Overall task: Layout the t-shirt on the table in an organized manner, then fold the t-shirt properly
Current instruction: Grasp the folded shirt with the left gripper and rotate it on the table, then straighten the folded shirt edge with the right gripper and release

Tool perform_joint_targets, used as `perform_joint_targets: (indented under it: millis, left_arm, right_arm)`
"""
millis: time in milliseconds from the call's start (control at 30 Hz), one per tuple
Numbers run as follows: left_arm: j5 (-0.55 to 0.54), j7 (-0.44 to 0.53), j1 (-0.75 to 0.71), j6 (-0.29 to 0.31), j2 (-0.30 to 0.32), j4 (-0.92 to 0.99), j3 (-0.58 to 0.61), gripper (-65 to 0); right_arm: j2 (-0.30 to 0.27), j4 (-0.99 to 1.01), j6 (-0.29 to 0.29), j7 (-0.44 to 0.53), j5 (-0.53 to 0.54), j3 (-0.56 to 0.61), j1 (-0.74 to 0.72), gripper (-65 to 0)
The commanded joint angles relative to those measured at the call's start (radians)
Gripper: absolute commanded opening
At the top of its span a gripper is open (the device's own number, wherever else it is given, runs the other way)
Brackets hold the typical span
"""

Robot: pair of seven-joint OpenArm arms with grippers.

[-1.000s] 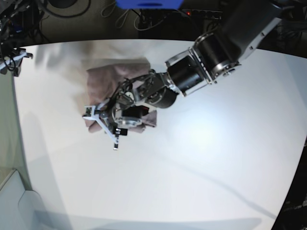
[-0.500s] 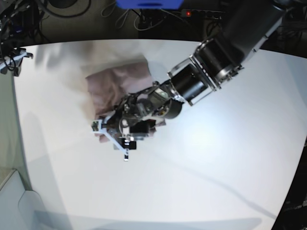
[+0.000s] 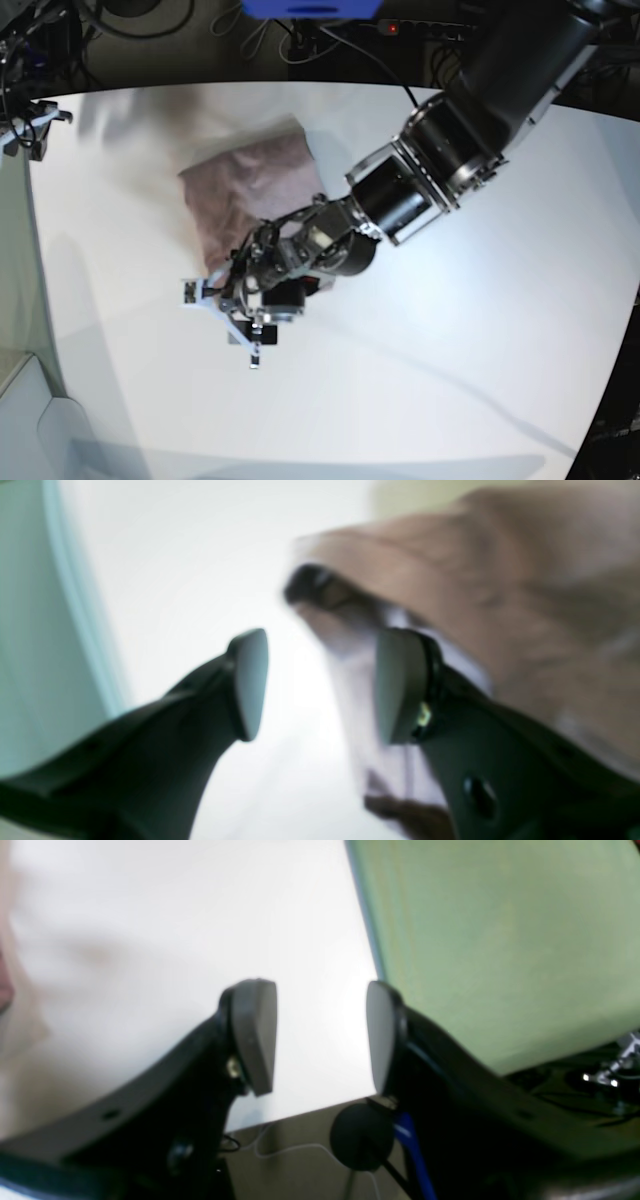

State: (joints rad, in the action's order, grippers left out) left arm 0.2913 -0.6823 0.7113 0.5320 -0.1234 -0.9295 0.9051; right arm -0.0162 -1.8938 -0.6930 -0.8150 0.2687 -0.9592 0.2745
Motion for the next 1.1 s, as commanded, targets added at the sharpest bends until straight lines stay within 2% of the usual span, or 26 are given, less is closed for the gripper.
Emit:
perform_joint_targets:
  millis: [0, 67, 233, 300, 367, 533, 667, 867, 1067]
  left_arm:
    - [0.004, 0.006, 0.047, -0.008, -0.015, -0.052, -0.008, -31.5]
    - [0.006, 0.002, 0.047, -0.011, 0.015, -0.113, -0.042, -31.5]
    - [0.006, -0.090, 0.031, -0.008, 0.087, -0.317, -0.261, -31.6]
    - [0.006, -0.127, -0.006, -0.008, 0.136, -0.403, -0.349, -31.7]
    - [0.006, -0.165, -0.065, -0.008, 0.198, -0.494, -0.436, -31.7]
    - [0.001, -0.218, -0.244, -0.008, 0.353, -0.655, -0.605, -31.7]
    - [0.001, -0.210, -0.422, -0.008, 0.442, -0.721, -0.751, -31.7]
    - [0.001, -0.208, -0.649, -0.006, 0.459, -0.825, -0.999, -31.7]
    - [0.000, -0.207, -0.821, -0.006, 0.453, -0.917, -1.125, -31.7]
  right_arm:
    - [-0.011, -0.019, -0.005, 0.019, 0.010, -0.005, 0.001, -39.2]
    - [-0.003, -0.019, -0.005, 0.019, 0.010, -0.002, -0.002, -39.2]
    - [0.008, -0.028, -0.005, 0.019, 0.011, 0.104, -0.002, -39.4]
    - [0.014, -0.060, -0.005, 0.019, 0.013, 0.162, -0.002, -40.2]
    - [0.031, -0.091, -0.005, 0.021, 0.013, 0.247, -0.004, -45.1]
    - [0.038, -0.092, -0.005, 0.019, 0.013, 0.463, -0.025, -65.0]
    - [0.042, -0.048, -0.005, 0.027, 0.013, 0.662, -0.024, -65.0]
    - [0.080, 0.046, -0.005, 0.029, 0.013, 0.810, -0.030, -65.0]
    - [0.077, 0.184, -0.005, 0.119, 0.011, 0.880, -0.036, -65.0]
